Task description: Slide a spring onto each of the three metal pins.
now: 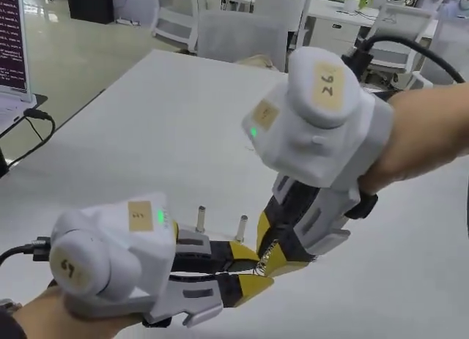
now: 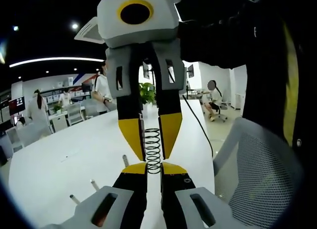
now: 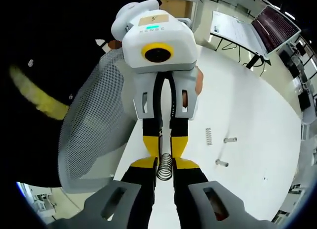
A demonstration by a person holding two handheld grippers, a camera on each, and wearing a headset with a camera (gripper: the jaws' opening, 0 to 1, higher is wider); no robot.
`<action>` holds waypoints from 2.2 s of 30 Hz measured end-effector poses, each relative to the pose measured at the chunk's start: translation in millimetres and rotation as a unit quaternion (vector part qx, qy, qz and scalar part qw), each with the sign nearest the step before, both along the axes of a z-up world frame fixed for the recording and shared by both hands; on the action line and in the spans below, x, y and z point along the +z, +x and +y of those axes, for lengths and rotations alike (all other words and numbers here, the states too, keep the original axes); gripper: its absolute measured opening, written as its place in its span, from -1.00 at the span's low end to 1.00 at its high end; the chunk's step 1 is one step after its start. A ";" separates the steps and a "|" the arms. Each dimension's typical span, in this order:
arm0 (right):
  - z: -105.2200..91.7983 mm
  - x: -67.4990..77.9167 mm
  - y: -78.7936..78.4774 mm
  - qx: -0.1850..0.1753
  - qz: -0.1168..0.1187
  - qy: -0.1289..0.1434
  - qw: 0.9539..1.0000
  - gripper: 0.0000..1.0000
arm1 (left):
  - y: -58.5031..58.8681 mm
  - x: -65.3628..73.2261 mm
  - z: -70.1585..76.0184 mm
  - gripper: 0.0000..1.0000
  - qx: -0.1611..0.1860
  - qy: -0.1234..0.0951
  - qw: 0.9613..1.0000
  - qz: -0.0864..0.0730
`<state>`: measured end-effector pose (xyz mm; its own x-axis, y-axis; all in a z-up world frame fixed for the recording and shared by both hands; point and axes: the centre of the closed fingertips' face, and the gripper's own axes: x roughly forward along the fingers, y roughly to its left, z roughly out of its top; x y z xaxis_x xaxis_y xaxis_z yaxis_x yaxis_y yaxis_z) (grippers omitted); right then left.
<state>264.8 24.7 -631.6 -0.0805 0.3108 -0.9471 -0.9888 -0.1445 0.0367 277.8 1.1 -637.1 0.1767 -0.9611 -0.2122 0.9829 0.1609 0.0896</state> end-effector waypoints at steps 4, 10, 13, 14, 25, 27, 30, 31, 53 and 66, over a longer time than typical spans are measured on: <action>-0.5 2.3 3.6 -0.009 -0.001 0.008 1.000 -0.75 | 1.0 0.8 0.3 -0.97 0.001 -0.004 1.000 0.003; -1.0 0.9 6.3 -0.018 -0.008 0.014 1.000 -0.79 | 5.4 6.2 2.6 -0.97 0.009 -0.026 0.999 0.022; -0.8 1.5 8.3 -0.019 -0.009 0.016 1.000 -0.82 | 4.5 6.5 1.8 -0.97 0.008 -0.027 0.999 0.021; -0.5 1.9 8.9 -0.020 -0.008 0.016 1.000 -0.82 | 4.1 7.0 1.5 -0.97 0.007 -0.031 0.999 0.028; 1.9 0.6 12.9 -0.020 -0.004 0.001 1.000 -0.83 | 7.3 6.1 0.4 -0.94 0.014 -0.033 0.999 0.029; 2.0 -0.1 13.1 -0.019 -0.003 -0.001 1.000 -0.84 | 8.0 4.9 0.7 -0.91 0.015 -0.028 0.999 0.029; 2.4 -1.5 12.8 -0.017 0.001 -0.003 1.000 -0.84 | 11.4 0.4 3.3 -0.76 0.025 -0.017 0.999 0.038; 2.2 -1.8 13.5 -0.016 -0.001 -0.004 1.000 -0.84 | 11.2 0.7 4.5 -0.79 0.023 -0.018 0.999 0.037; -0.3 -5.4 36.9 -0.035 -0.017 0.003 0.999 -0.83 | 18.5 -4.3 28.4 -0.19 0.042 -0.004 0.997 0.058; -7.4 -5.6 64.6 -0.067 -0.029 0.013 0.997 -0.83 | 24.2 -10.2 55.8 -0.08 0.071 0.009 0.996 0.053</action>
